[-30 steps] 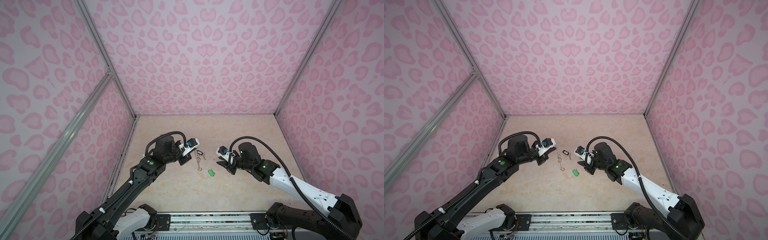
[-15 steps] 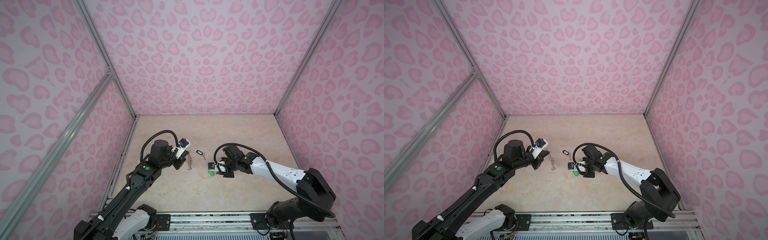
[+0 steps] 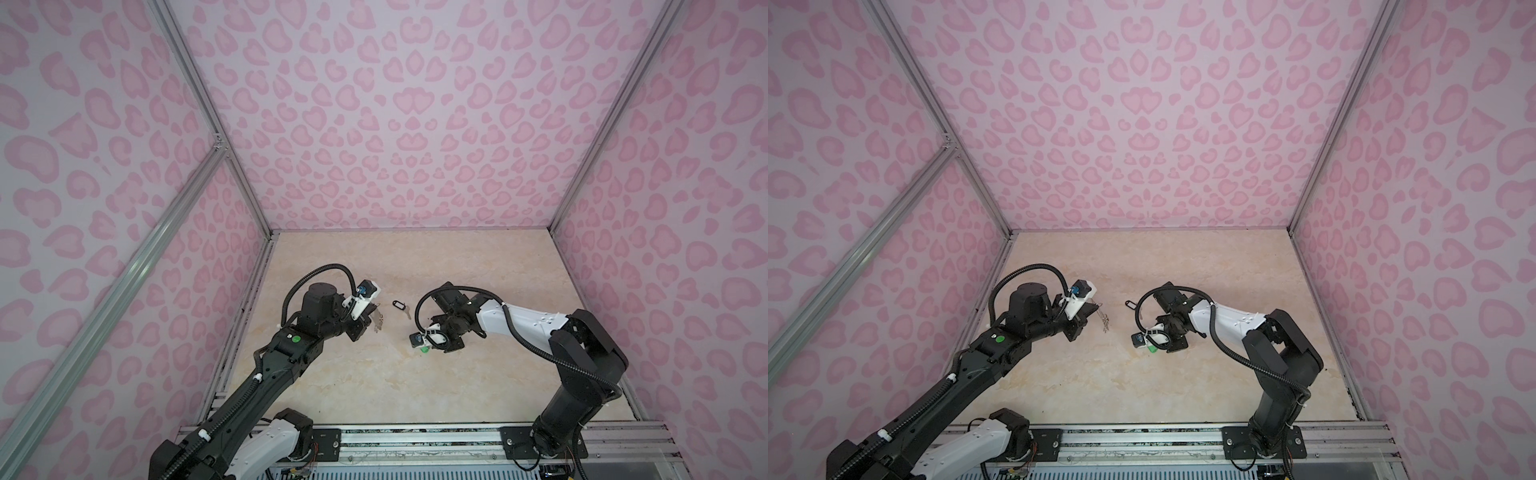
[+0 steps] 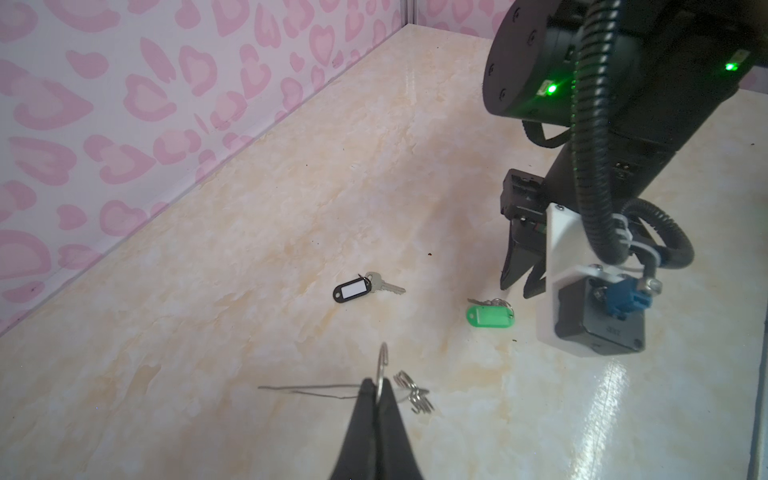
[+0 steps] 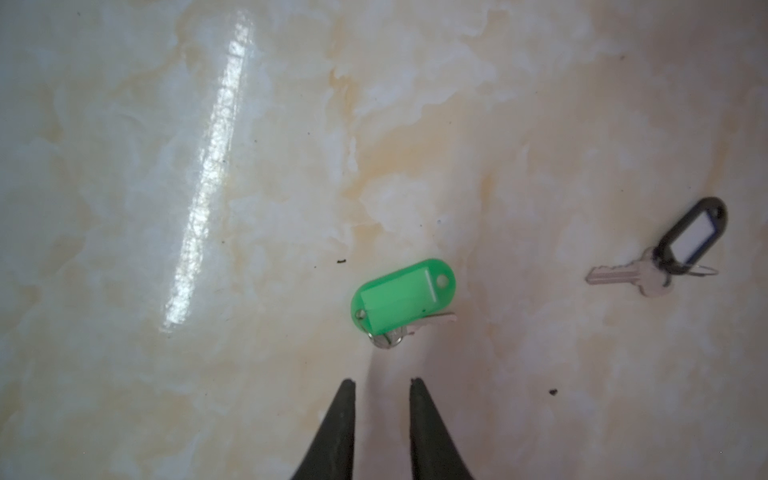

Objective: Put the keys on the keyring
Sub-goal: 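Reach the right gripper down and grasp the green-tagged key's ring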

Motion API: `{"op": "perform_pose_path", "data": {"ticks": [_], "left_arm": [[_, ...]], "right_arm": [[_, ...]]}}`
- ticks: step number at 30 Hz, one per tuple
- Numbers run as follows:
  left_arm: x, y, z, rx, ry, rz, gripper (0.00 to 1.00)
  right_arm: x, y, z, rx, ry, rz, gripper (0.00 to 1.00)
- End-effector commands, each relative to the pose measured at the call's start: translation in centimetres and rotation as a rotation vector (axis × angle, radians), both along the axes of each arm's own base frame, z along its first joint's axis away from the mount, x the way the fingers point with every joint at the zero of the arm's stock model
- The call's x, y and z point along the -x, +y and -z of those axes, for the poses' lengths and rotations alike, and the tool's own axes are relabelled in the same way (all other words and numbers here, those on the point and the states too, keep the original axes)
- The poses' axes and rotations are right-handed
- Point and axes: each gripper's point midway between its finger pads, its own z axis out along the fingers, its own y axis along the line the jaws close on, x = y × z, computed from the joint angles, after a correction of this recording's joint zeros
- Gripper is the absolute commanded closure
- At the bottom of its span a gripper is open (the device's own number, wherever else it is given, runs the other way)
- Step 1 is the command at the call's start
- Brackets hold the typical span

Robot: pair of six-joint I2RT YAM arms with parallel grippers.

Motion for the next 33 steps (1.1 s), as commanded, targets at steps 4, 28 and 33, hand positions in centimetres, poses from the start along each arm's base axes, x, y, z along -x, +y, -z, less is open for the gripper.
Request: {"op": "perform_pose_path", "data": {"ticks": [4, 28, 33], "left_arm": [[-0.4, -0.5, -0.8, 0.017, -0.047, 0.021, 0.97], [-0.3, -0.7, -0.4, 0.016, -0.035, 0.040, 0.97], [-0.2, -0.8, -0.5, 0.019, -0.035, 0.043, 0.97]], "right_arm": [[0.7, 0.2, 0.8, 0.015, 0.047, -0.048, 0.79], [1.1, 0.5, 2.1, 0.042, 0.072, -0.063, 0.90], [1.4, 0.4, 2.2, 0.044, 0.083, -0.065, 0.86]]}}
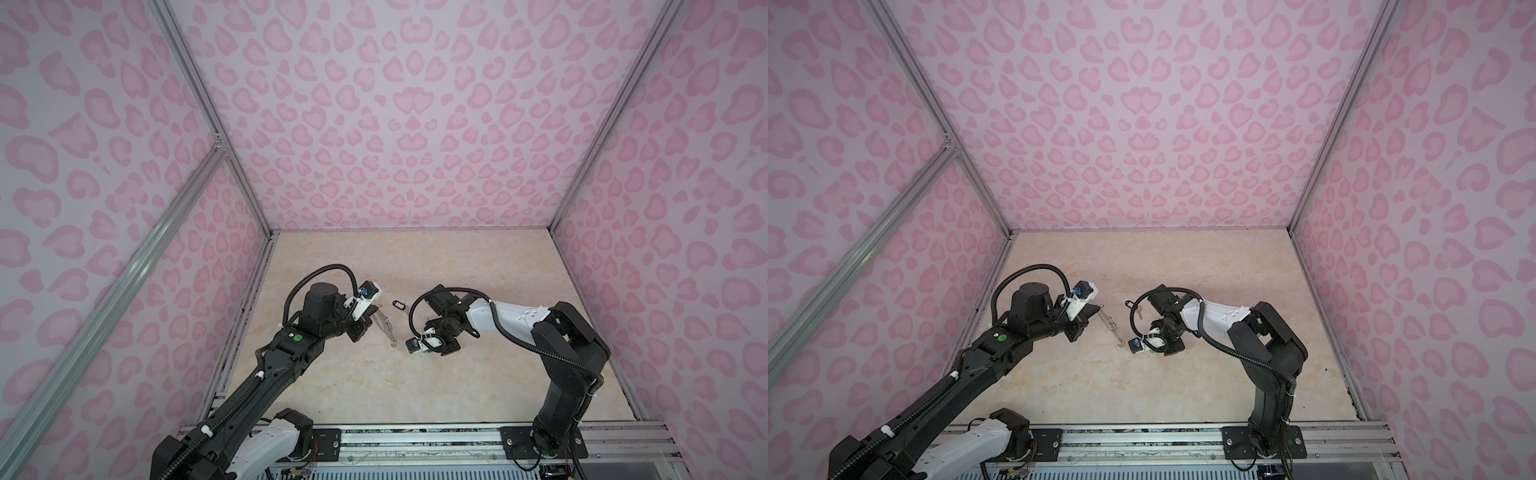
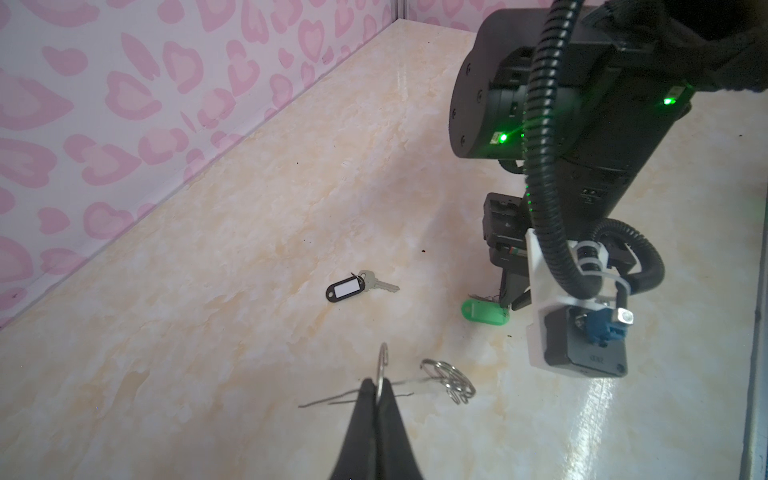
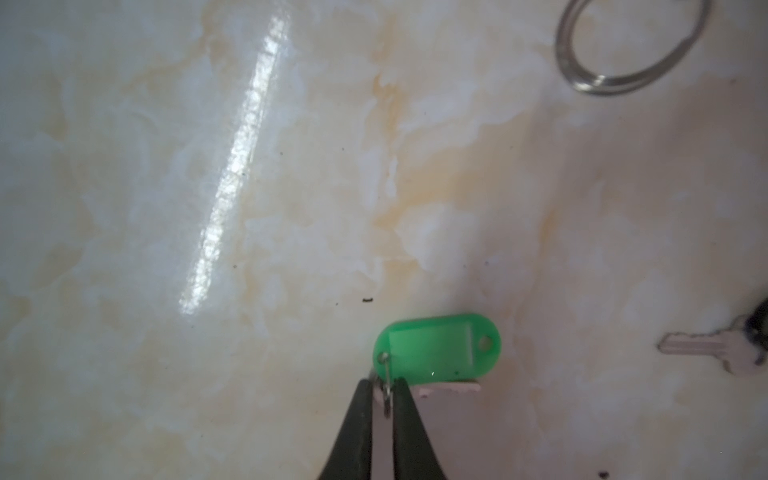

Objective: Put the keys on the keyring
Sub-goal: 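Reach the right gripper down and grasp the green-tagged key's ring, then lift the green-tagged key with the right gripper toward the plate in the left gripper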

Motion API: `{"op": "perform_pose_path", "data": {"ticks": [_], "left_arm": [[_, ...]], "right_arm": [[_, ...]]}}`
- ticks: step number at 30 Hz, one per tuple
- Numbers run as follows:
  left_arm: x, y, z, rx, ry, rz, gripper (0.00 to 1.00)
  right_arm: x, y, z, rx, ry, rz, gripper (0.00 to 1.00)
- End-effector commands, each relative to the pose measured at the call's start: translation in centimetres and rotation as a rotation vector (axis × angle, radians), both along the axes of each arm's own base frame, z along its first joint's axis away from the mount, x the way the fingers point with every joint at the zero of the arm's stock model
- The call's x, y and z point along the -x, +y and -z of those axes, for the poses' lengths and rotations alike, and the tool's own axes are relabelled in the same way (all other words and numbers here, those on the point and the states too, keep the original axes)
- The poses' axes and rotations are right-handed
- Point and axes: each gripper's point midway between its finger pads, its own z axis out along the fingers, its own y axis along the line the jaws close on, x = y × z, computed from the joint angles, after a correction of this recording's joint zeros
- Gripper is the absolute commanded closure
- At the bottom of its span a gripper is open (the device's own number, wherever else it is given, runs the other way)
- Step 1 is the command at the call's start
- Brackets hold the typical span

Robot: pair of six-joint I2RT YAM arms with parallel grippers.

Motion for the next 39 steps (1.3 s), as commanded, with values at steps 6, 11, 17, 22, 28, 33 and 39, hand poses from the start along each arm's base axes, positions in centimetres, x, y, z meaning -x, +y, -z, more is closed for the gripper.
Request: {"op": "perform_pose_path", "data": {"ticks": [6, 11, 17, 22, 28, 33, 39], "left_arm": [[-0.3, -0.5, -1.1, 0.027, -0.046, 0.022, 0.97], [-0.2, -0.6, -1.2, 0.030, -0.045, 0.026, 0.97], [-0.1, -0.7, -1.2, 0.035, -0.041, 0.034, 0.97], [0.0, -0.8, -1.3, 0.038, -0.045, 0.044, 0.97], [0.9, -1.5, -1.7, 0.054, -0.064, 0.115, 0.97], [2.3, -2.2, -2.6, 0.066, -0.127, 0.212, 0.97], [2.8, -2.4, -3.1, 0.059, -0.152, 0.251, 0.97]], "right_arm": [[0.4, -0.5, 0.5, 0.025, 0.018, 0.007, 0.89], [0.3, -0.7, 0.6, 0.034, 0.013, 0.022, 0.90], [0.2, -0.6, 0.7, 0.036, 0.021, 0.039, 0.94], [0.1, 0.0, -0.3, -0.012, 0.015, 0.058, 0.96], [0.2, 0.7, -2.6, -0.057, 0.049, 0.137, 0.98], [0.2, 1.1, -4.9, -0.093, 0.099, 0.274, 1.00], [0.3, 2.0, -7.9, -0.243, 0.117, 0.381, 1.00]]}}
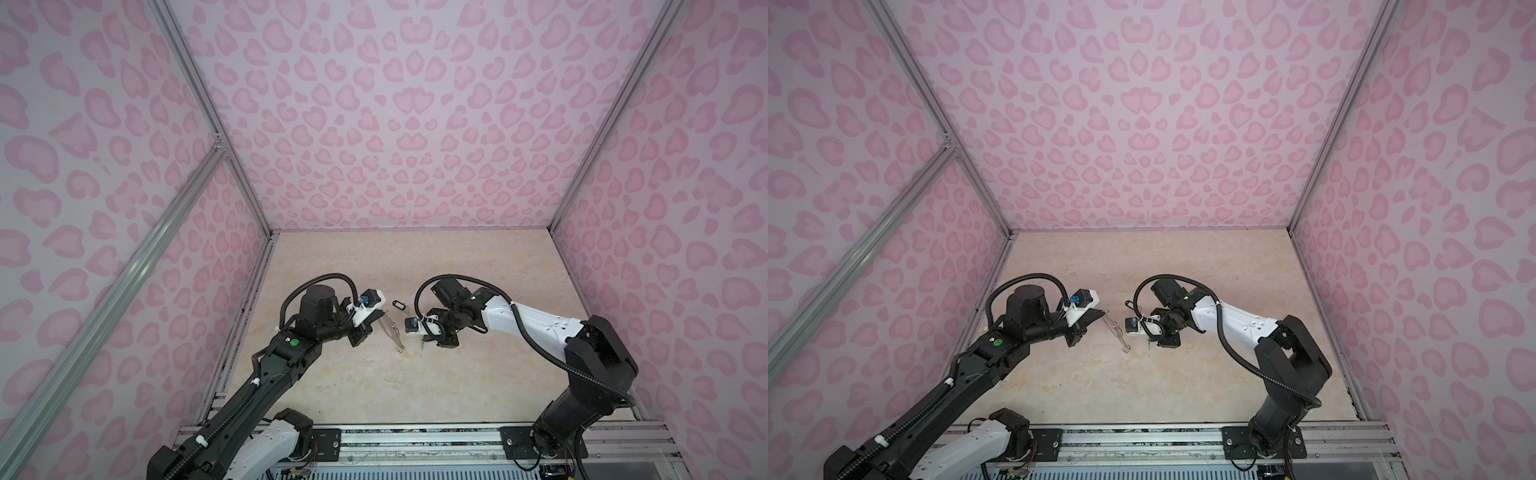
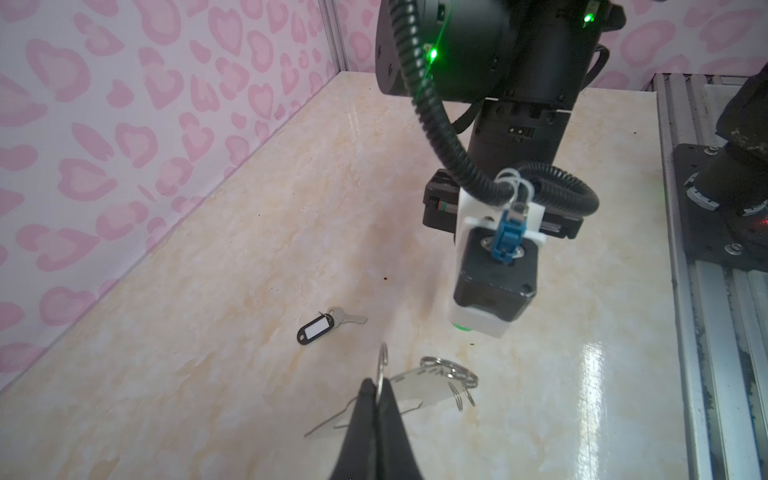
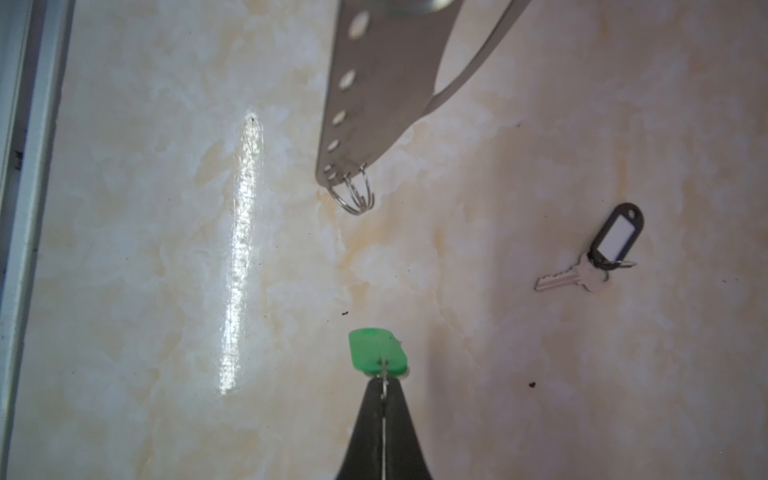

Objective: Put the keys on the keyring
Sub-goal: 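Lift the green-tagged key with the right gripper toward the plate in the left gripper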

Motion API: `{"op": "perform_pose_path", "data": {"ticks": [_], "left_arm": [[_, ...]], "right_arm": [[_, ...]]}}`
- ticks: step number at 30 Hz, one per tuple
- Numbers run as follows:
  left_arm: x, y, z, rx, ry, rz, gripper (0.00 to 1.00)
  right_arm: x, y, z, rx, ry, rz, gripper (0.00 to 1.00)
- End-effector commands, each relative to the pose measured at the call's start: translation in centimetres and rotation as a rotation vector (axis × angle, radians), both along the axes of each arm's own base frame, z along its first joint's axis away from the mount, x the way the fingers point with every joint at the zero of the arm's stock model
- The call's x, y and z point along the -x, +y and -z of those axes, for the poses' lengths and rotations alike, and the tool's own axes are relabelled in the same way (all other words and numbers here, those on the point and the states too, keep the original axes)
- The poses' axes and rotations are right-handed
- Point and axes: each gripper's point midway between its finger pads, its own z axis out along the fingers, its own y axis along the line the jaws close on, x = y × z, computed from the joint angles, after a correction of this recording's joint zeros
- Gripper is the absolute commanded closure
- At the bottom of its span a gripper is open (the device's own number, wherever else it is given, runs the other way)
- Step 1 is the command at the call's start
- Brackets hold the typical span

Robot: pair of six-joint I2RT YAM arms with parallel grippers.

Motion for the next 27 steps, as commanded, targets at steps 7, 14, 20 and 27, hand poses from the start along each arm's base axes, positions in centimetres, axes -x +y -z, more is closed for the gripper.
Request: {"op": "perform_pose_path", "data": {"ticks": [7, 14, 20, 27], "left_arm": [[1.0, -1.0, -1.5, 0.025, -0.050, 0.083, 0.97], [1.0, -1.6, -1.6, 0.007, -0.071, 0.078, 0.97], [0.4, -2.0, -2.2, -0.050, -0.186, 0.022, 0.97], [-0.4, -1.7, -4.3, -0.051, -0.320, -0.042, 0.97]], "right_arm": [[0.3, 0.9, -3.8, -0.189, 0.043, 0.156, 1.00], [1.0, 1.1, -5.6, -0.264, 0.106, 0.237, 1.00], [1.2, 1.4, -7.4, -0.328, 0.156, 0.352, 1.00], [1.3, 2.8, -11.1, -0.499, 0.172, 0.390, 1.00]]}}
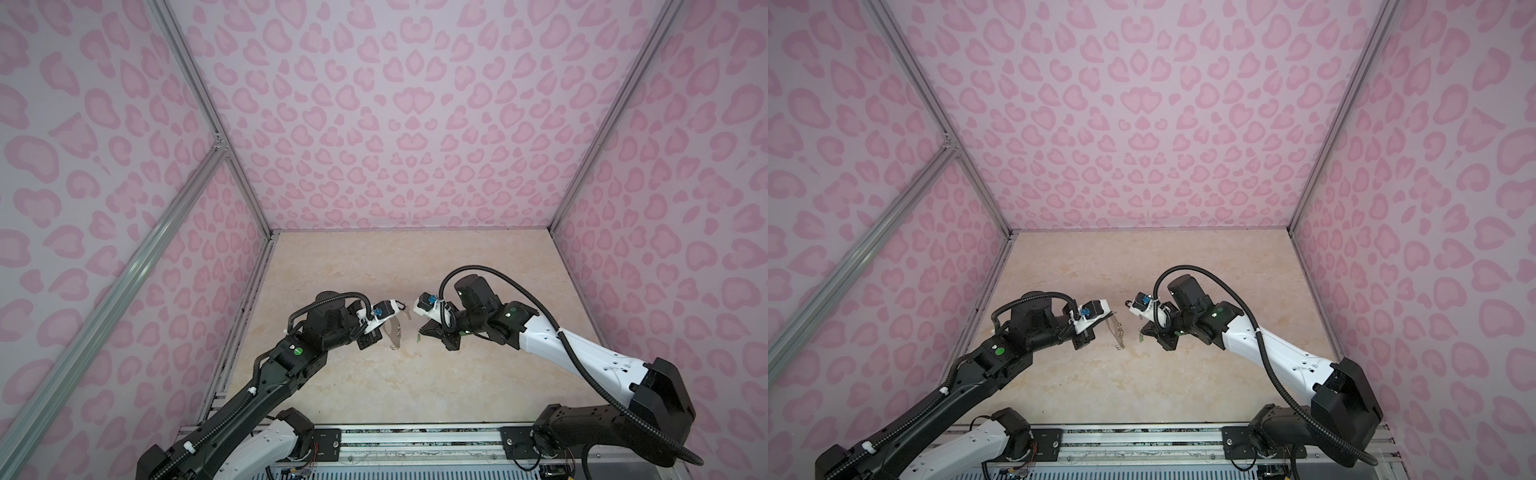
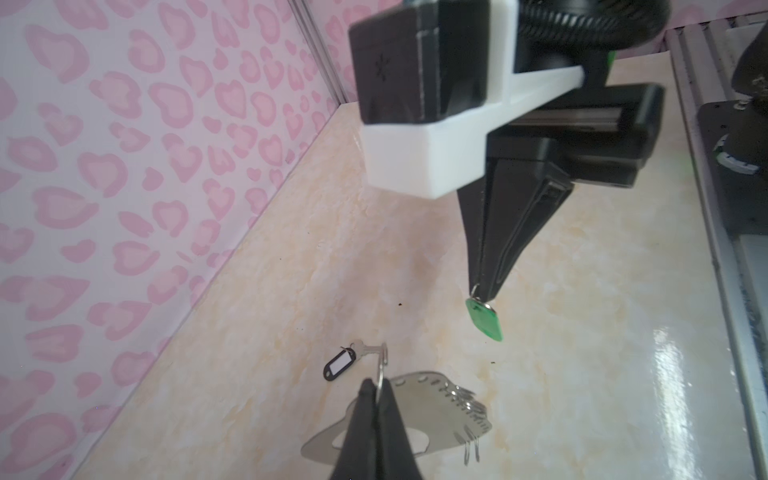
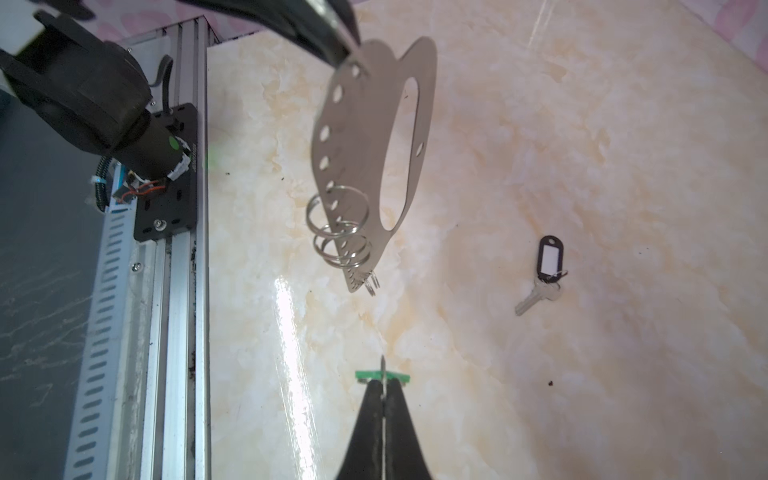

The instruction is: Put the keys on the keyring

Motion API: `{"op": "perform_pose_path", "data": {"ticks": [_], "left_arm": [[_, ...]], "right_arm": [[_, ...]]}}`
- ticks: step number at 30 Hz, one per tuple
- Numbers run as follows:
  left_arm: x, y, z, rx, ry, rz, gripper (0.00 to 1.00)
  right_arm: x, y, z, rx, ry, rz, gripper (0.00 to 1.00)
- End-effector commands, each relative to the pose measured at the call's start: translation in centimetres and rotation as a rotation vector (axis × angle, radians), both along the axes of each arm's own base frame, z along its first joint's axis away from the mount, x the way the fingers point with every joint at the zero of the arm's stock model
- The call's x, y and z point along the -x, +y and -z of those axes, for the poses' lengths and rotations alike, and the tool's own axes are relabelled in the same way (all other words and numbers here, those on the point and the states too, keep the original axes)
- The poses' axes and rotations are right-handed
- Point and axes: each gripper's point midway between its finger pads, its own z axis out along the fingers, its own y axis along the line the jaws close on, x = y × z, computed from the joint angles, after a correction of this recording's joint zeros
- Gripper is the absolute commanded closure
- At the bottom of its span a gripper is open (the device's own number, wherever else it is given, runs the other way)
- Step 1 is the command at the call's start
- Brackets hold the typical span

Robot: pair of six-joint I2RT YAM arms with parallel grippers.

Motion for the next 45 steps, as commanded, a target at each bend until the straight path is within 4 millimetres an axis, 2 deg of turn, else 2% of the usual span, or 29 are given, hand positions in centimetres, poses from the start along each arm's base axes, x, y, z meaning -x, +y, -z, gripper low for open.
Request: {"op": "perform_pose_path", "data": {"ticks": [1, 6, 15, 21, 28, 45], "left_arm": [[-1.0, 0.2, -2.2, 0.026, -0.115, -0.040, 0.97], [-0.9, -0.2, -2.4, 0.030, -0.111, -0.030, 0.97], [-0.3, -1.2, -1.9, 0.024, -0.067, 0.027, 0.97], [0.1, -1.7, -1.6, 0.017, -0.042, 0.053, 0.97], [-0.3, -1.9, -1.3, 0.007, -0.004, 0.030, 0.97], [-0.1, -2.4, -1.2, -0.002, 0.001, 0.044, 0.97]], "right_arm": [[-0.6, 1.2, -2.6, -0.120, 0.013, 0.046, 1.00], [-0.7, 2.1, -5.1, -0.191, -0.016, 0.050, 1.00], [-1.3, 2.5, -6.5, -0.164, -0.095, 0.068, 1.00], [-1.2, 2.8, -6.8, -0.146, -0.124, 0.052, 1.00], [-1.1, 3.2, -7.1, -0.131, -0.157, 0.031, 1.00], [-1.0, 4.1, -7.1, -0.152, -0.140, 0.016, 1.00]]}}
